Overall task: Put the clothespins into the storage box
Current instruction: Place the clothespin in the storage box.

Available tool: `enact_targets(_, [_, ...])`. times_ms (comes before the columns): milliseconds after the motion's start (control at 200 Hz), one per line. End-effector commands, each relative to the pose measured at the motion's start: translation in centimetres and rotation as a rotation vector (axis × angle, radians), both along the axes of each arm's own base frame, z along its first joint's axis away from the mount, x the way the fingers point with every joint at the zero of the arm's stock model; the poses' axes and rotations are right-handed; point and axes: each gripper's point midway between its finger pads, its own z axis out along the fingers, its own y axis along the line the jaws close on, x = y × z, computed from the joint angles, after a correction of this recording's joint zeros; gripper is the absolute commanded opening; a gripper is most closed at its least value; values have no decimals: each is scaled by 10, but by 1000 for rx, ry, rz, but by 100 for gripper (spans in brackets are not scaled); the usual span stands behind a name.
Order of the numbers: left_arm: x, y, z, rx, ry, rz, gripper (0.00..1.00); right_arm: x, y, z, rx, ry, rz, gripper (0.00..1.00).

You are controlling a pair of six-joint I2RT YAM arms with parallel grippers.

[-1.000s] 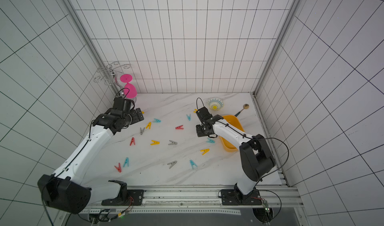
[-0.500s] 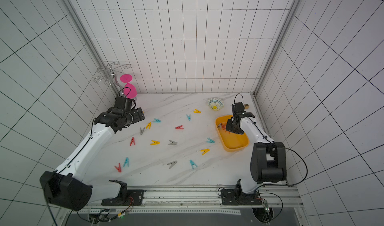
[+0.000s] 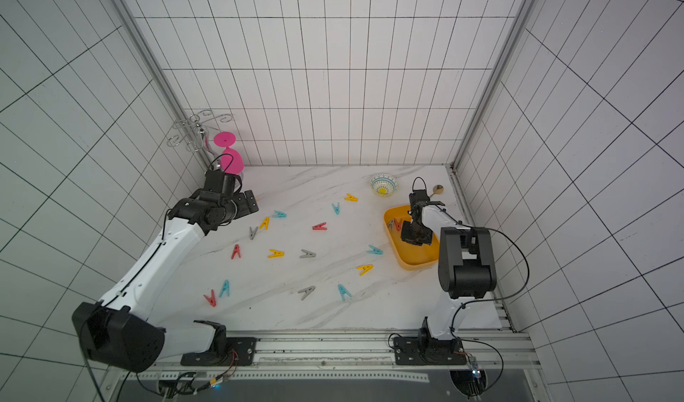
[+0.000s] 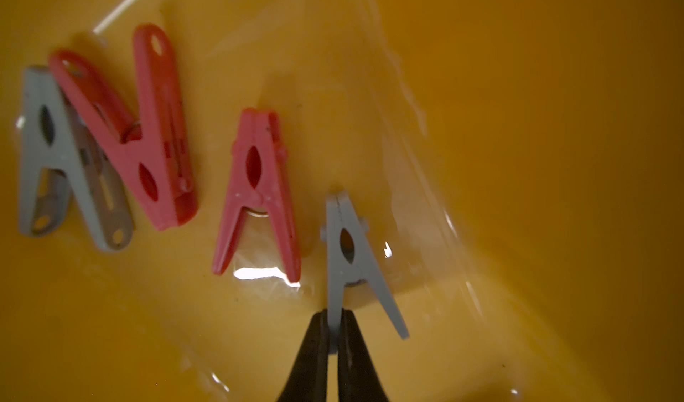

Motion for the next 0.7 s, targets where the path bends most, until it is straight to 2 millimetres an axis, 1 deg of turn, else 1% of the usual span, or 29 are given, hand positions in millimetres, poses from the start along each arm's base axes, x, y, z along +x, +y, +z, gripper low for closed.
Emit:
enact_targets(0, [6,-3,11,-2,-27,-16,99,23,-5,7,-16,-43,0,14])
enact_targets(170, [7,-2,13,4,-31,-16,99,42,-1,6,-10,-59,12,15])
enact_targets(280, [7,-2,13,5,-32,-15,99,53,3,9,3,-80,18,15])
enact_targets(380, [7,-2,12,4,-28,-16,99,60,7,12,19,-90,20,16])
enact_targets(485, [7,-2,10,4,-24,-15,99,62,15,13,40,-96,34,19])
enact_targets(575, [6,-2,8,5,-18,-14,99,60,22,24,72,-133,44,25])
enact_targets(695, [5,-3,7,1,-17,-16,99,59,22,47,88,-203,36,31])
